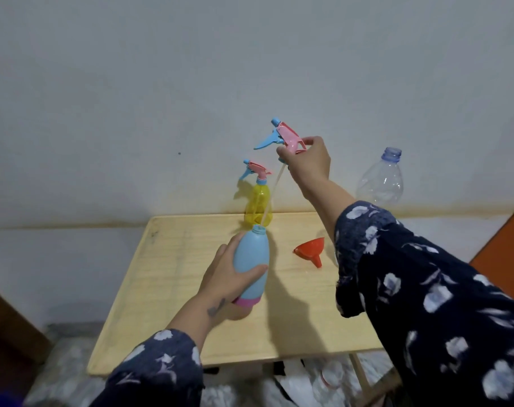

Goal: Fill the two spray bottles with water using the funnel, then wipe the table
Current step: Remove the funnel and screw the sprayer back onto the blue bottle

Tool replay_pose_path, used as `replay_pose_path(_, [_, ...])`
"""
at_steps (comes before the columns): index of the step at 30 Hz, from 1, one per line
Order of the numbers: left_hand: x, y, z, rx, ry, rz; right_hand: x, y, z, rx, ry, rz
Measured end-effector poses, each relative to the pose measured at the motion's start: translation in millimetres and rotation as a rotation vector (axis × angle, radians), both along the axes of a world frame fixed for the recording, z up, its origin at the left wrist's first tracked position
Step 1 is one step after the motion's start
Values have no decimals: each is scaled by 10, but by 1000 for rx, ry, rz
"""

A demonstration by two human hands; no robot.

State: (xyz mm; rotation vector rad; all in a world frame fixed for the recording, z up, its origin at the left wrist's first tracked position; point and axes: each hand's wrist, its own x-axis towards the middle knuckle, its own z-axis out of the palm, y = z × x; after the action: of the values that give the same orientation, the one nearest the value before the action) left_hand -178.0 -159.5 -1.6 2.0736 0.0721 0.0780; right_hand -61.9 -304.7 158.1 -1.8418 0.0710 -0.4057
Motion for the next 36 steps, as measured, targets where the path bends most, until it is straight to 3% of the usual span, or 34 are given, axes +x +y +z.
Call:
replay_pose_path(12, [314, -86, 748, -108, -115, -12, -374, 227, -218, 49, 41, 234])
replay_pose_path(24, [240, -16, 801, -262, -3, -186, -392, -140, 31, 166, 245, 729])
replay_pose_path(30, [204, -50, 783, -262, -23, -190, -467, -63, -123, 50, 134, 545])
replay_pose_path(33, [201, -16, 763, -242, -41, -151, -499, -11, -141, -47, 110, 578])
replay_pose_path(36, [191, 28, 747, -196, -48, -145, -486, -15, -84, -17, 176, 671])
